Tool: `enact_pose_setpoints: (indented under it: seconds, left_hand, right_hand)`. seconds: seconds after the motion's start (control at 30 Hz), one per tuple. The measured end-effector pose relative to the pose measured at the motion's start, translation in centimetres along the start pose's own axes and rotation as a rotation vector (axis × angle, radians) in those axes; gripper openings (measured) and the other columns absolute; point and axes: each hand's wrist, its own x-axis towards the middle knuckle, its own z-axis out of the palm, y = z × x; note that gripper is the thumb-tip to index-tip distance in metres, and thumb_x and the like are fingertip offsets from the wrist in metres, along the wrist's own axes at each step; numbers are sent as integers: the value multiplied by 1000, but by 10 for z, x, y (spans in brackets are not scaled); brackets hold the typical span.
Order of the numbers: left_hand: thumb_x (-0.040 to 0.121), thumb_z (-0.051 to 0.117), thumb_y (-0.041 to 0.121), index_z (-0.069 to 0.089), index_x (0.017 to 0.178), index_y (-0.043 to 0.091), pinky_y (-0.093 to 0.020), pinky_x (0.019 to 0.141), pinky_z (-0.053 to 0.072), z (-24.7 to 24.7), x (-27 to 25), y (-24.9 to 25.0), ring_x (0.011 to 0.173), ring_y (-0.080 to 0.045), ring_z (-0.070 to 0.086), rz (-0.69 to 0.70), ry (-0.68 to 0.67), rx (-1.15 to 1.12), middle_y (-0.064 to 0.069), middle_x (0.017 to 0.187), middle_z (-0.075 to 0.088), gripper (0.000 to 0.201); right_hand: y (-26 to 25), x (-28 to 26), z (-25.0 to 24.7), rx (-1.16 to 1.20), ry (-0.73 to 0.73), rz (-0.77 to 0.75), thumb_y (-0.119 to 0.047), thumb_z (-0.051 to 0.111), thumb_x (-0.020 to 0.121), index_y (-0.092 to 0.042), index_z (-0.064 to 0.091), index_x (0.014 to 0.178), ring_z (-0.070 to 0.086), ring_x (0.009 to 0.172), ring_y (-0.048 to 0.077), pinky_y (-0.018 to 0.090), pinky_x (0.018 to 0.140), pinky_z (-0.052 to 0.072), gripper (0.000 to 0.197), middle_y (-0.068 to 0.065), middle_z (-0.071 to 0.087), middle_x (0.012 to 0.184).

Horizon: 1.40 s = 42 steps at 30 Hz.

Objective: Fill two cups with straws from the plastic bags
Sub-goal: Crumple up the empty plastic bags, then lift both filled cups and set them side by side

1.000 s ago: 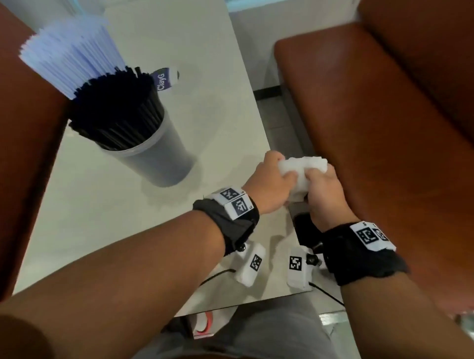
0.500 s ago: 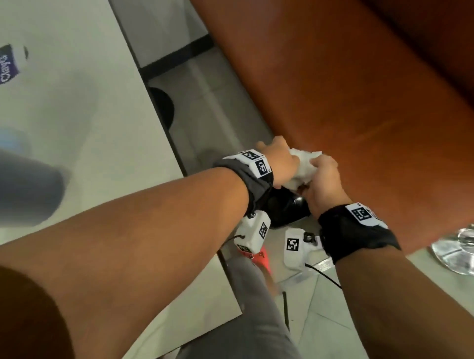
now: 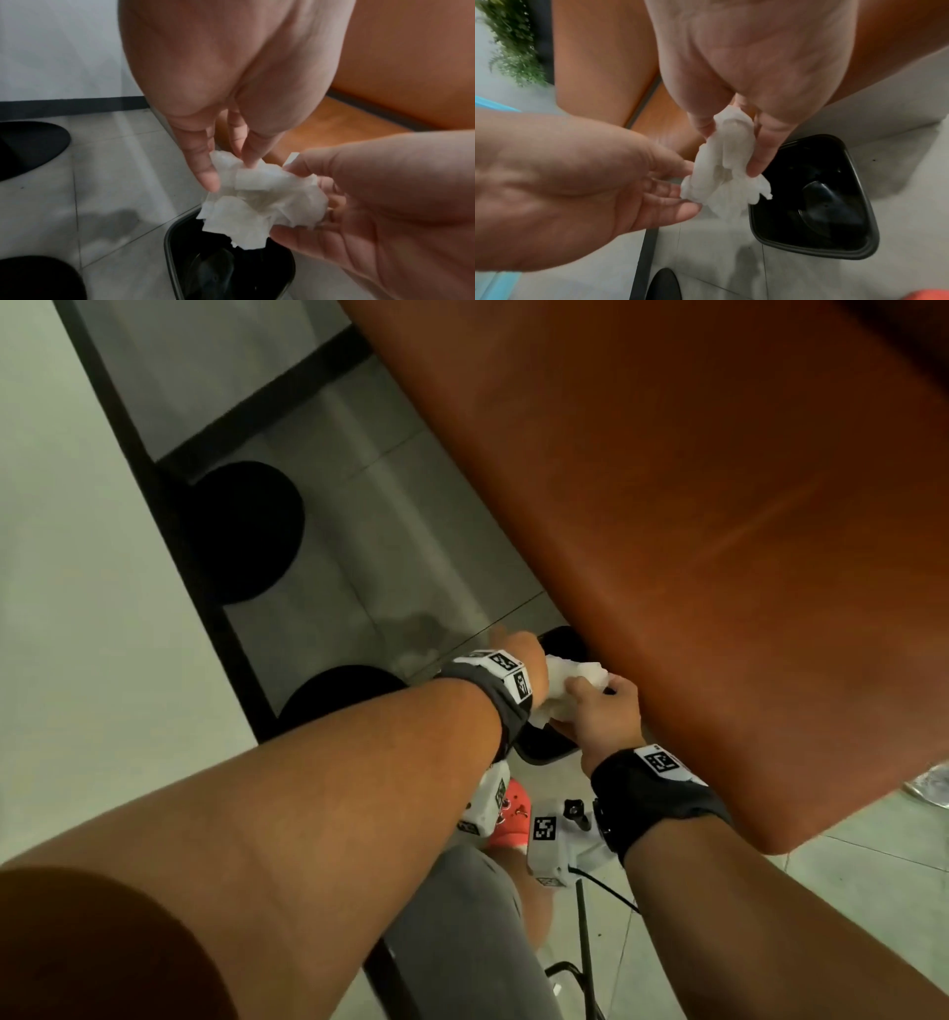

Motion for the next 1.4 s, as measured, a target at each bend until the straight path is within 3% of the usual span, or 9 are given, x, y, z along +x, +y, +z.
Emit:
enact_pose_setpoints:
  seconds: [0.2, 0.33, 0.5, 0.63, 0.8, 0.93, 1.2, 1.33, 1.4]
  left_hand:
    - [101, 52, 17, 61, 128, 6, -37, 104, 47, 28, 17, 5, 123, -29, 55, -1, -59, -50, -14, 131, 61, 30]
    - [103, 51, 18, 61, 127, 1, -38, 103, 48, 33, 26, 10, 120, -31, 60, -61, -150, -150, -17, 131, 63, 32]
    - [104, 50, 16, 51, 137, -2, -35, 105, 46, 34, 25, 18, 126, -29, 57, -41, -204, -191, -16, 139, 57, 38]
    - [107, 43, 16, 47, 141, -2, -37, 108, 42, 25, 12, 17, 131, -33, 52, -8, -182, -244, -20, 145, 51, 39]
    - [101, 52, 21, 69, 107, 3, -39, 93, 53, 11, -5, 23, 108, -33, 66, 34, -142, -331, -17, 109, 70, 26]
    - [103, 51, 22, 67, 122, 9, -41, 101, 49, -20, -39, 30, 115, -30, 62, 100, -8, -388, -11, 125, 67, 28]
    - [99, 52, 23, 70, 107, 17, -37, 88, 53, -112, -174, 13, 105, -29, 65, 257, 470, -501, -6, 114, 71, 21]
    - [96, 54, 30, 68, 97, 27, -33, 77, 51, -109, -256, -39, 93, -23, 65, 279, 741, -618, 2, 100, 72, 15]
    - [97, 53, 33, 66, 96, 31, -33, 76, 52, -97, -294, -76, 88, -17, 64, 277, 833, -663, 7, 94, 71, 13]
  right_hand:
    - [18, 25, 2, -179, 99, -85, -26, 72, 86, -31, 41, 114, 62, 79, 15, 36, 70, 56, 42, 6, 64, 107]
    - [31, 36, 6, -217, 111, -87, -32, 75, 86, -23, 44, 125, 63, 96, 26, 46, 90, 56, 50, 12, 62, 121]
    - [38, 40, 5, -270, 63, -135, -49, 74, 86, -16, 31, 154, 44, 137, 31, 40, 113, 37, 87, 13, 44, 152]
    - [37, 37, 3, -297, 64, -122, -53, 65, 92, -15, 26, 158, 34, 146, 30, 41, 118, 31, 86, 12, 34, 160]
    - [20, 20, -8, -253, 44, -134, -38, 59, 98, -16, 41, 151, 45, 138, 26, 38, 113, 37, 60, 8, 45, 154]
    - [-17, -14, -16, -186, 14, -196, -24, 58, 97, -17, 61, 128, 65, 104, 19, 41, 96, 53, 32, 8, 66, 124]
    - [-132, -141, -32, -352, -106, -535, -26, 57, 90, -29, 68, 102, 68, 99, 21, 52, 91, 56, 17, 0, 73, 103]
    - [-161, -228, -7, -511, -298, -745, -29, 65, 89, -33, 68, 94, 69, 87, 13, 42, 72, 58, 8, -9, 73, 90]
    - [-160, -272, 13, -583, -379, -869, -27, 63, 91, -32, 69, 94, 64, 76, -1, 26, 63, 50, 8, -11, 72, 88]
